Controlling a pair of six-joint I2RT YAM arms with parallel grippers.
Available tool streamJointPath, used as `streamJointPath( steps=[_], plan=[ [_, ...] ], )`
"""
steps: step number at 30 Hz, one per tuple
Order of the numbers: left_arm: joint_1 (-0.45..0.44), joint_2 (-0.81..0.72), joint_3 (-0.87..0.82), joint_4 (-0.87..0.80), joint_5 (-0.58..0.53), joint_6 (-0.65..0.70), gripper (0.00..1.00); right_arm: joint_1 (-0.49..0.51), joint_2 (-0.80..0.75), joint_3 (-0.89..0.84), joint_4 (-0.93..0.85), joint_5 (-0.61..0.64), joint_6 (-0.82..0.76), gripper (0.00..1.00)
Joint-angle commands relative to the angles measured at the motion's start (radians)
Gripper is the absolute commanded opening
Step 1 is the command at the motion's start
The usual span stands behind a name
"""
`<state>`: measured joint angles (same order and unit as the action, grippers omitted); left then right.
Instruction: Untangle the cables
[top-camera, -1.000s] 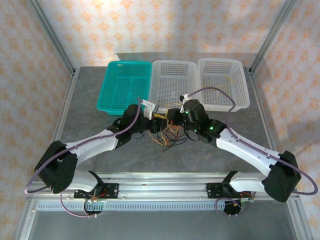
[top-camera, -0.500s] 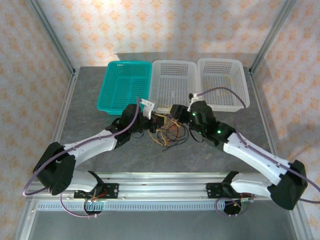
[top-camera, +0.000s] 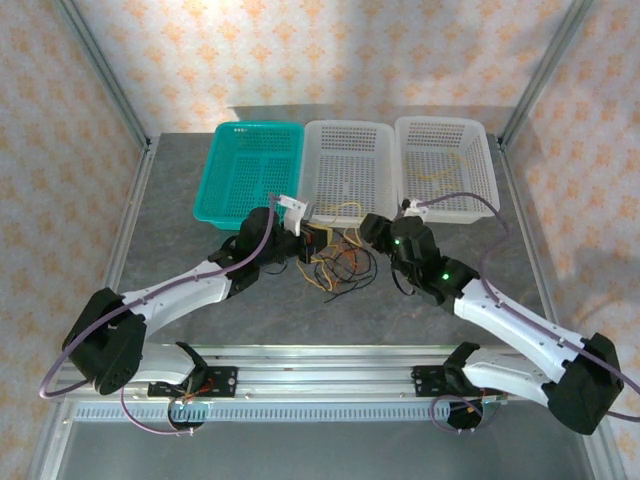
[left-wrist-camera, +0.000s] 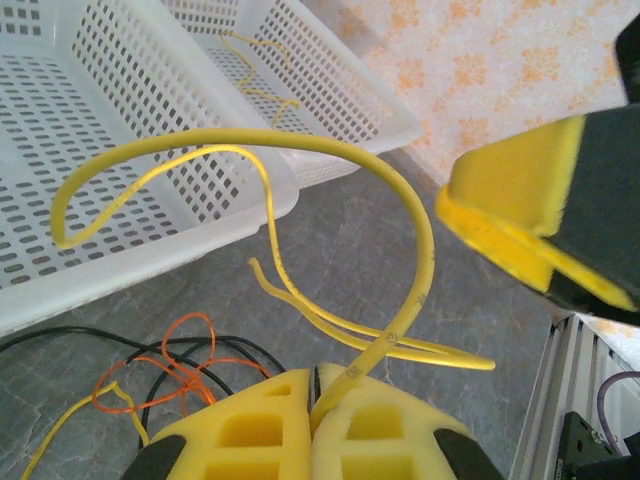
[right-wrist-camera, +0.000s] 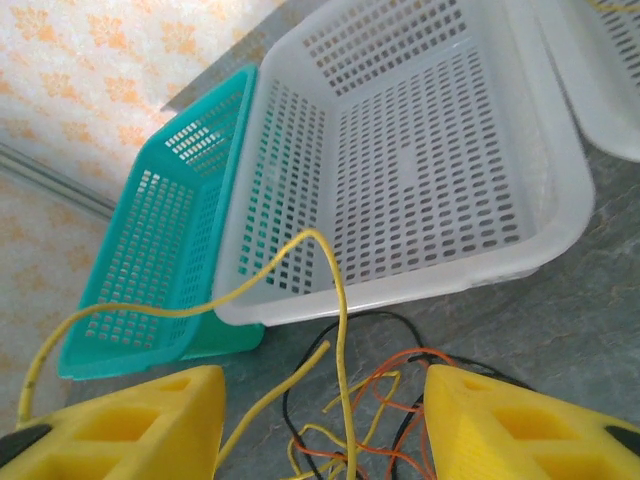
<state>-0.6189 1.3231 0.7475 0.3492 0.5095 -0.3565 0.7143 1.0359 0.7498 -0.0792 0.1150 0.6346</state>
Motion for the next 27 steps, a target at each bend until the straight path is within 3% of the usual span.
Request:
streamJointPath(
  steps=[1,4,11,21,27],
  plan=[
    [0.004,-0.046,0.042,0.040,0.008,0.027,0.00,-0.007,0.012,0.016,0.040,-0.036,-0.002,0.57],
    [0.004,-0.048,0.047,0.041,0.040,0.035,0.00,-0.039,0.012,0.019,0.065,-0.086,-0.015,0.61],
    [0.004,-0.070,0.042,0.075,0.112,0.053,0.00,-0.176,0.060,0.063,0.112,-0.423,-0.108,0.61],
    [0.004,-0.080,0.048,0.083,0.179,0.055,0.00,-0.231,0.139,0.189,-0.024,-0.441,-0.174,0.53],
    [0.004,-0.085,0.043,0.080,0.185,0.056,0.00,-0.256,0.199,0.254,-0.132,-0.514,-0.203,0.47]
  ],
)
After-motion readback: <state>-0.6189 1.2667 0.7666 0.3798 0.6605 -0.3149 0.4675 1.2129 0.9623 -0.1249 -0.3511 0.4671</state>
